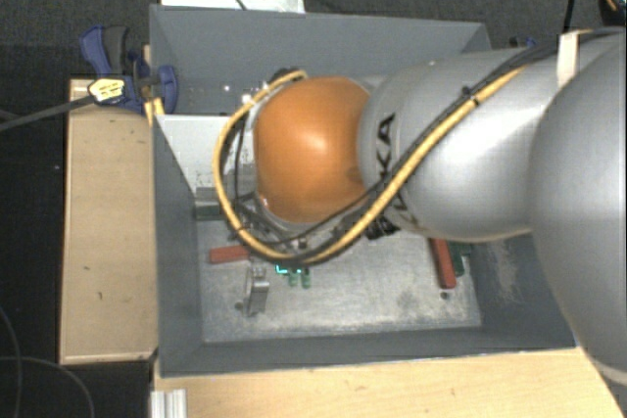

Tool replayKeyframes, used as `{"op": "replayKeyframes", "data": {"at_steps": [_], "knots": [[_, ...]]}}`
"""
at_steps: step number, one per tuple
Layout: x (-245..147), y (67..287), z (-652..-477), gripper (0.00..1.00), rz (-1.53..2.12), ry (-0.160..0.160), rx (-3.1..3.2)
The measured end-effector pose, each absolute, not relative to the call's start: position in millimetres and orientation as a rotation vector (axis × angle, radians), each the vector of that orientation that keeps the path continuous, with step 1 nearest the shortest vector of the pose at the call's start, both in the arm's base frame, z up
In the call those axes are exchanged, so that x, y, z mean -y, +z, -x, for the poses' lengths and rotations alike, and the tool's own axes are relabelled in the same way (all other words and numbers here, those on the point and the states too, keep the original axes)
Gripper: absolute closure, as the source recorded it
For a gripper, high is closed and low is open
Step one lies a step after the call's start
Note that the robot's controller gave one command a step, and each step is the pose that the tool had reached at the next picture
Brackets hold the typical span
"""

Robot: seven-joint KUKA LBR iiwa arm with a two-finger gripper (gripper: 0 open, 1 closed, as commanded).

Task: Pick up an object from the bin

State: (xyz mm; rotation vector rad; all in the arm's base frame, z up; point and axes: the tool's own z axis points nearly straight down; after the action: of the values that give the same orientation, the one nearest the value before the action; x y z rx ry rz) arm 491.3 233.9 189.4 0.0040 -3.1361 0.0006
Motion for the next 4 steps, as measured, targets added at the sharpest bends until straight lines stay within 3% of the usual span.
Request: {"op": "replayKeyframes", "data": {"at_steps": [1,2,3,4], "knots": [[-169,66,-520.3,0.0,-0.185,0.002,3.132],[-146,71,-583.6,0.0,-0.214,0.0,3.142],[-148,73,-582.1,1.0,-0.208,-0.003,3.141],[-148,71,-580.6,0.0,-0.2,-0.002,3.137]]}}
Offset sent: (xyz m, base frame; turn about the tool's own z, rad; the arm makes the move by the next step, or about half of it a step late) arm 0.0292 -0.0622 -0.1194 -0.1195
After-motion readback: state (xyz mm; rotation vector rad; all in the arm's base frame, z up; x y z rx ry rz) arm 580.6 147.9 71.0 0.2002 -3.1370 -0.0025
